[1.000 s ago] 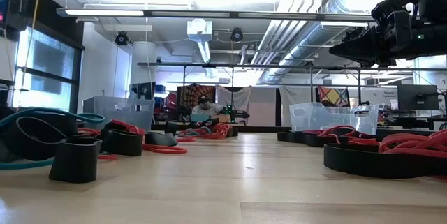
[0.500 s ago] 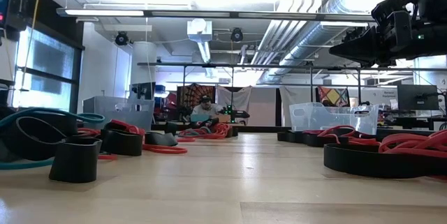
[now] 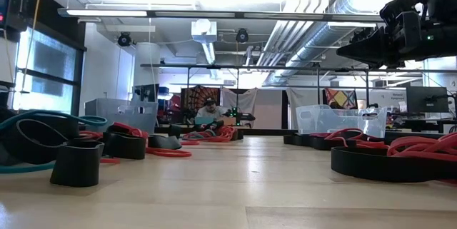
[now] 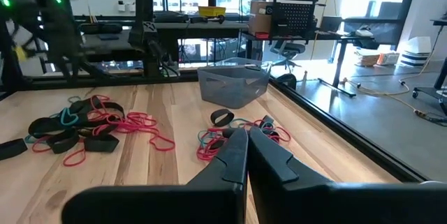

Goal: Sort rubber bands into baskets
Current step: Put the blue rubber band into the black bin

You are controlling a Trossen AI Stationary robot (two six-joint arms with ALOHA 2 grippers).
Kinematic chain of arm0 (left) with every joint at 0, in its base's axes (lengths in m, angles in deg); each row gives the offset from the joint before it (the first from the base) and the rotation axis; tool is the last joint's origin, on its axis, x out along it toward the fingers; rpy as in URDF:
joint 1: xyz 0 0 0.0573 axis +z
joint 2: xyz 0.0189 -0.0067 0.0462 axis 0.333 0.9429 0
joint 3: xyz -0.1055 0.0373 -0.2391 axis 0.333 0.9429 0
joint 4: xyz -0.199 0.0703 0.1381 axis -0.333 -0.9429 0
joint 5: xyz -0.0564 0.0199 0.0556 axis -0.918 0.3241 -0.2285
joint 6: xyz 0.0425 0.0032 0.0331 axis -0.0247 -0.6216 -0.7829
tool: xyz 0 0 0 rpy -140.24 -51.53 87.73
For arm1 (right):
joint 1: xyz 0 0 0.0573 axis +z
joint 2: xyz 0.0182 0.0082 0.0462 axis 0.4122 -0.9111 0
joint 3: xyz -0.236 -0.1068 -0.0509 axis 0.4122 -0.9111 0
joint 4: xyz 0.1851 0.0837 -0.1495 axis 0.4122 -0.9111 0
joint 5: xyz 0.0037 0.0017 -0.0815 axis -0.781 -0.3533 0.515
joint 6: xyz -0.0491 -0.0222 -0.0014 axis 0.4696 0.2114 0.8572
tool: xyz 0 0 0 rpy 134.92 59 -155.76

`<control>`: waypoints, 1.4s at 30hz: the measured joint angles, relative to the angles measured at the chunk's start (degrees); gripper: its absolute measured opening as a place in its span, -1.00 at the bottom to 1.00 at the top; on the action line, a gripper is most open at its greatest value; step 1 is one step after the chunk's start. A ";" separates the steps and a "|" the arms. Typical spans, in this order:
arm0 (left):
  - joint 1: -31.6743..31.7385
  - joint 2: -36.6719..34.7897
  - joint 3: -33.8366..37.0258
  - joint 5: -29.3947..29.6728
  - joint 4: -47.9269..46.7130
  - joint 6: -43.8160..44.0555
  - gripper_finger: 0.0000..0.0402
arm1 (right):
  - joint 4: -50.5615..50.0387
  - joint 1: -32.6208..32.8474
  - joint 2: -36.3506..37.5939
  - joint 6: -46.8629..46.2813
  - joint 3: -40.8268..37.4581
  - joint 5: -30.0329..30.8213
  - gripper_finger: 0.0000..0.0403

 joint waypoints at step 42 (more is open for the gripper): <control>4.21 12.01 1.13 -2.15 7.63 -7.68 -0.91 | -0.22 -0.02 0.00 0.51 0.00 -0.22 -1.00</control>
